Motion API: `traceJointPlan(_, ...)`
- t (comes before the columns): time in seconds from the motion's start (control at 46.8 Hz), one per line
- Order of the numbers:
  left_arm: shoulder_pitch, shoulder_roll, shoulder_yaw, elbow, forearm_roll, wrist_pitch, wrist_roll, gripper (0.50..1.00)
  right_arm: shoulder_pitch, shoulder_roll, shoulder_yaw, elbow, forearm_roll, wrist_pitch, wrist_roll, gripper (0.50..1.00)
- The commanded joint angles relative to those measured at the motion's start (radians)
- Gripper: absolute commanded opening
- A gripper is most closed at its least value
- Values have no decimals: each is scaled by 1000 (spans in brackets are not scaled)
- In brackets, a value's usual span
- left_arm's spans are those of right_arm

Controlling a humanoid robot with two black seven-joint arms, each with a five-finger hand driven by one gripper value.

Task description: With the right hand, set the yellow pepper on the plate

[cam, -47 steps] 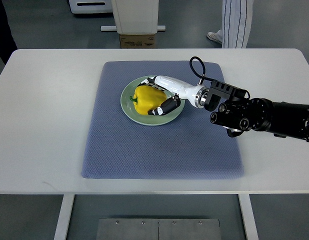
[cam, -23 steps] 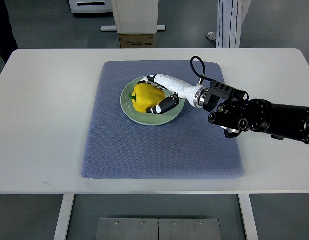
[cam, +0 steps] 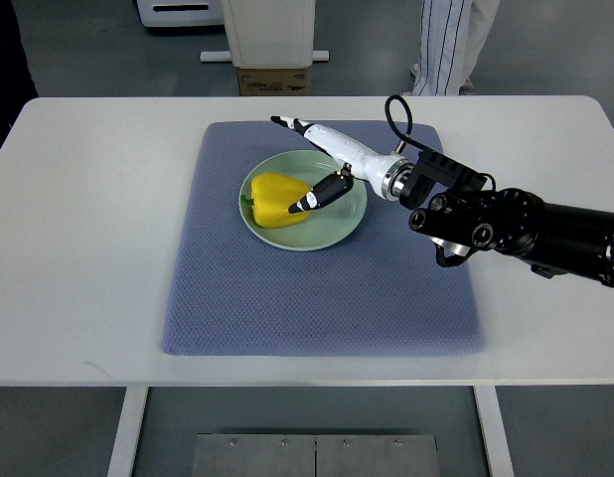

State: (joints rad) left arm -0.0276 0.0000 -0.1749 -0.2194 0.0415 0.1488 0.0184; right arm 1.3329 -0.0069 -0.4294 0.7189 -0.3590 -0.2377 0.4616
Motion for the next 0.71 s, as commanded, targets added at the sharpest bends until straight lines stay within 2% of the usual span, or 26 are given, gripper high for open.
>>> traceJointPlan(0.0,0,0,0,0,0,0,0,1000,-17,-1,57,-4,0,0,-1,1000)
traceJointPlan(0.299,0,0,0,0,1,0,0,1000,-141,-56,224,-7,2,8,8,1000)
traceJointPlan(0.428,0,0,0,0,0,0,0,1000,-187,-74,395,-7,40,14,-1,1000)
traceJointPlan(0.556,0,0,0,0,1,0,0,1000,-258,-108,590,-6,150,54,-1,1000)
traceJointPlan(0.684,0,0,0,0,0,0,0,1000,-319,-142,728,-7,245,132,-12,1000)
